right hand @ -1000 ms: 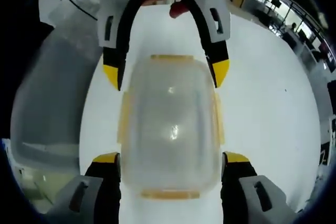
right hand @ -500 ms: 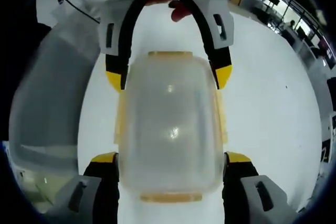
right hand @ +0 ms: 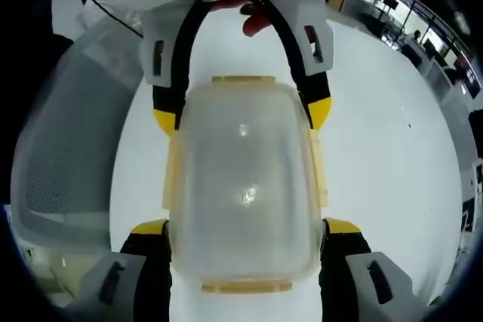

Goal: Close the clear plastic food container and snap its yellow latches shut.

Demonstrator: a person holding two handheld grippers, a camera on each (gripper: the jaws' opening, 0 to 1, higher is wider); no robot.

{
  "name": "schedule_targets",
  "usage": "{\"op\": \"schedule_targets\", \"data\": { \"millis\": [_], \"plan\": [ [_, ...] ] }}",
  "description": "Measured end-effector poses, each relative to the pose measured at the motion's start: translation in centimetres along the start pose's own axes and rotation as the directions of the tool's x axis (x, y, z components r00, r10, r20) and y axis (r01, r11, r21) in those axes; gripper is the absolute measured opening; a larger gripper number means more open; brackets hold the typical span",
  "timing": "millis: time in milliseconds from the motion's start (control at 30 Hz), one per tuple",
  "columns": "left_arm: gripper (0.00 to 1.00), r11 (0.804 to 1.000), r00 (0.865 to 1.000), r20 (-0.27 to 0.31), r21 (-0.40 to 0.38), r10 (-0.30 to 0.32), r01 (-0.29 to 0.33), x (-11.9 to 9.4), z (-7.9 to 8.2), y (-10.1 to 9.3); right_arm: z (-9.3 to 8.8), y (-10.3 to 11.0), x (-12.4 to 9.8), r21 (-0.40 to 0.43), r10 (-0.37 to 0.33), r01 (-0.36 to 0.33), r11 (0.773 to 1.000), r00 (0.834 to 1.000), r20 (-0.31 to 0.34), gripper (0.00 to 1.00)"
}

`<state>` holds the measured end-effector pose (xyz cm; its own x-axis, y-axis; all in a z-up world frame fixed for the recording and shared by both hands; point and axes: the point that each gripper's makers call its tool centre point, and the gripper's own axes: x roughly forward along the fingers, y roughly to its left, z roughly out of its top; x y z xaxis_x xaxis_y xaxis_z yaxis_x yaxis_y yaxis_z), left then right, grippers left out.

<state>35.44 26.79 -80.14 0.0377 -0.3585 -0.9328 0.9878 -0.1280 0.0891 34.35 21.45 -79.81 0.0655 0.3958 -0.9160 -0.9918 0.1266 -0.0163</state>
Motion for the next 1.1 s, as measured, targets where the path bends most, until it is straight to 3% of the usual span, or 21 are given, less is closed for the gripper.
{"op": "schedule_targets", "data": {
  "millis": [500, 733, 1100],
  "plan": [
    [0.84, 1.000, 0.999, 0.041, -0.007, -0.001, 0.001, -0.1, 0.0, 0.0, 0.0, 0.0, 0.2, 0.002, 0.012, -0.012, 1.000, 1.000, -0.026, 0.82],
    [0.84, 1.000, 1.000, 0.002, -0.001, -0.002, 0.002, -0.5, -1.5, 0.1, 1.5, 0.0, 0.8, 0.004, 0.009, -0.009, 1.000, 1.000, -0.015, 0.82],
    [0.84, 1.000, 1.000, 0.013, -0.009, 0.002, -0.002, -1.0, -3.0, 0.0, 2.8, 0.0, 1.5, 0.002, 0.014, -0.014, 1.000, 1.000, -0.019, 0.82]
  ]
}}
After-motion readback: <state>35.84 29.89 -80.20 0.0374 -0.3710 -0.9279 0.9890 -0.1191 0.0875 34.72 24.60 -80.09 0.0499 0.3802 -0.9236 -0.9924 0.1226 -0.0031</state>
